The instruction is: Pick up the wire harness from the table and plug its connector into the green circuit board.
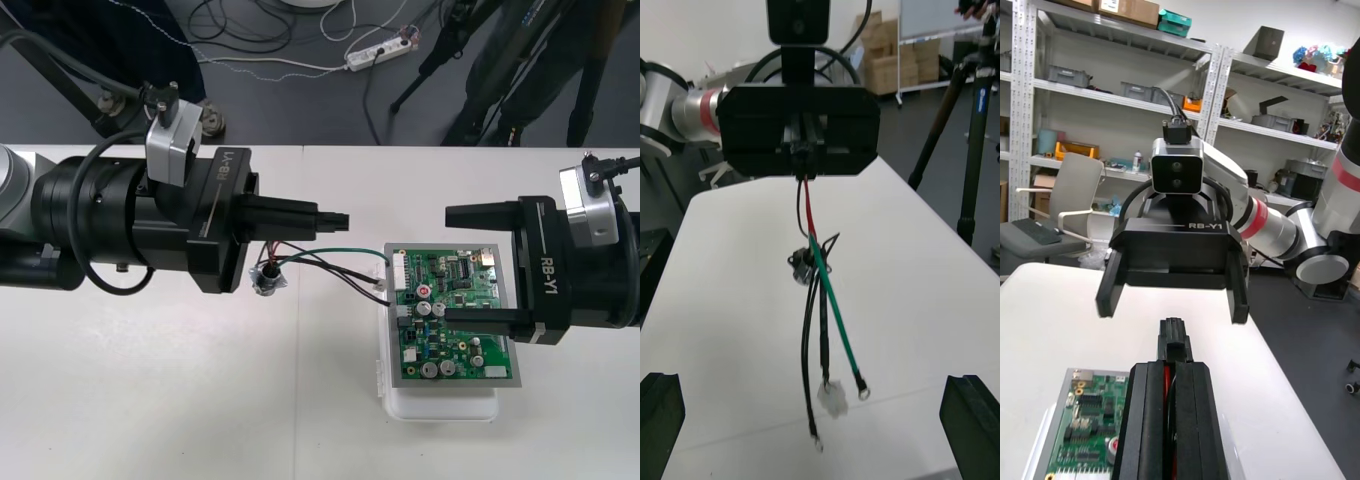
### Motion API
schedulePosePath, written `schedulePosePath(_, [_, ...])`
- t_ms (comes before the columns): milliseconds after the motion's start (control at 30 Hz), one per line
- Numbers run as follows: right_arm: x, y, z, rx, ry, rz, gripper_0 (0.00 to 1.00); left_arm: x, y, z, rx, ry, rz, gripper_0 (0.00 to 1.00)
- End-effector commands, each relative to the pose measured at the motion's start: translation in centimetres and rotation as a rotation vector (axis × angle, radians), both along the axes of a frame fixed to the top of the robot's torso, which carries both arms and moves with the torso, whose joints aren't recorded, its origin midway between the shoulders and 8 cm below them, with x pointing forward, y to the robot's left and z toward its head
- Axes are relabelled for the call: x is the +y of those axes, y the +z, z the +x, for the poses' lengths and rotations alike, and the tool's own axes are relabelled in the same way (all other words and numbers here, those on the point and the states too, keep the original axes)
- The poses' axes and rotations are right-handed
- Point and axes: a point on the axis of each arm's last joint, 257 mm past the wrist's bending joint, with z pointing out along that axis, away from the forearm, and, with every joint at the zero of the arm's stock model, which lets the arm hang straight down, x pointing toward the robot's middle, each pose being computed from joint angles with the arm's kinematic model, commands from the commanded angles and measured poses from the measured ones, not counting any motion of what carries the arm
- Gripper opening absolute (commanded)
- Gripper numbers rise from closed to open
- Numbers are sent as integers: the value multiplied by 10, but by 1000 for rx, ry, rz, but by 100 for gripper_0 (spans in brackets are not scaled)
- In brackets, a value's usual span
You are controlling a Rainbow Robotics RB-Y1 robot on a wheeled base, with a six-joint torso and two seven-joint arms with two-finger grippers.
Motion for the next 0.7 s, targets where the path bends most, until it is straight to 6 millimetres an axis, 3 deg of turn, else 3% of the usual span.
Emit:
schedulePosePath(33, [-23,-4,0,-6,-38,-132,100,30,-6,-7,-86,-51,19,0])
schedulePosePath(200, [-39,-15,-1,9,-50,-213,100,42,-16,-4,-76,-60,18,0])
schedulePosePath(433, [-55,-27,13,-10,-108,-293,100,55,-34,-2,-93,-79,-2,0])
schedulePosePath(700, [-79,-51,23,-17,-157,-421,100,71,-67,-1,-30,-105,6,0])
